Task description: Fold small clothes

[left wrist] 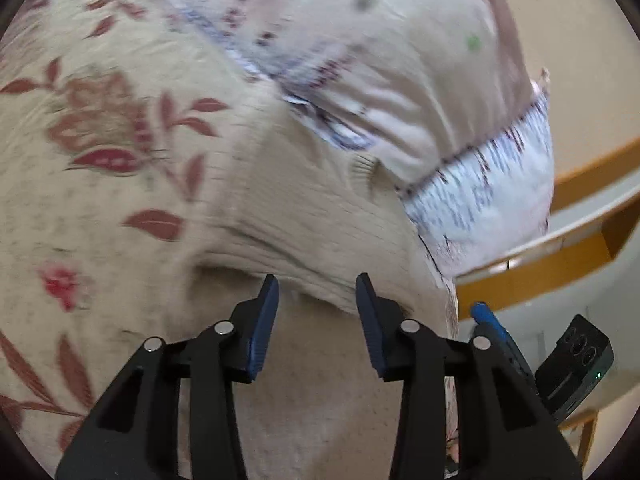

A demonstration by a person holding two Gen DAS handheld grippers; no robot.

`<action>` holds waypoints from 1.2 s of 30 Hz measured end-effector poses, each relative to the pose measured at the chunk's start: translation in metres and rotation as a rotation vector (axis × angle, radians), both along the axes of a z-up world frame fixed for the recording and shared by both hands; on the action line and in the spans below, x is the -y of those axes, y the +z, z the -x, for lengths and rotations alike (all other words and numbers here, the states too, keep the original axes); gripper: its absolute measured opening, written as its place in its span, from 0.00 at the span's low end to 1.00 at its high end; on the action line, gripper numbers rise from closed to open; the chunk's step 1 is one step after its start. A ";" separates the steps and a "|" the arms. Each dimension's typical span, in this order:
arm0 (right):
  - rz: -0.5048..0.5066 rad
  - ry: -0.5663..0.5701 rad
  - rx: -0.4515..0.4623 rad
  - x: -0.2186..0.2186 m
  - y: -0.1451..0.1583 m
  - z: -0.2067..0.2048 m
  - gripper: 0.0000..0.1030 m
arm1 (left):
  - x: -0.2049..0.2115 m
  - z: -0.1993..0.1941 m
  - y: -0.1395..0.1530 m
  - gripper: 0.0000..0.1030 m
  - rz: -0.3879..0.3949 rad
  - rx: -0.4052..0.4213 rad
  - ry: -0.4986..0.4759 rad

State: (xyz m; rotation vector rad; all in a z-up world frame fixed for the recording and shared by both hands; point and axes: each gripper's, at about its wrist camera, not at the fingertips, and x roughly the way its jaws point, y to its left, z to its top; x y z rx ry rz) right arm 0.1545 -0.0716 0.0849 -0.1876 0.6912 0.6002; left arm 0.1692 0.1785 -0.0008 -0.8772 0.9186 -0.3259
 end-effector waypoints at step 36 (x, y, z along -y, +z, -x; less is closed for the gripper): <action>-0.395 -0.717 -0.190 0.171 -0.037 -0.002 0.11 | -0.022 0.006 -0.021 0.28 0.050 -0.052 0.069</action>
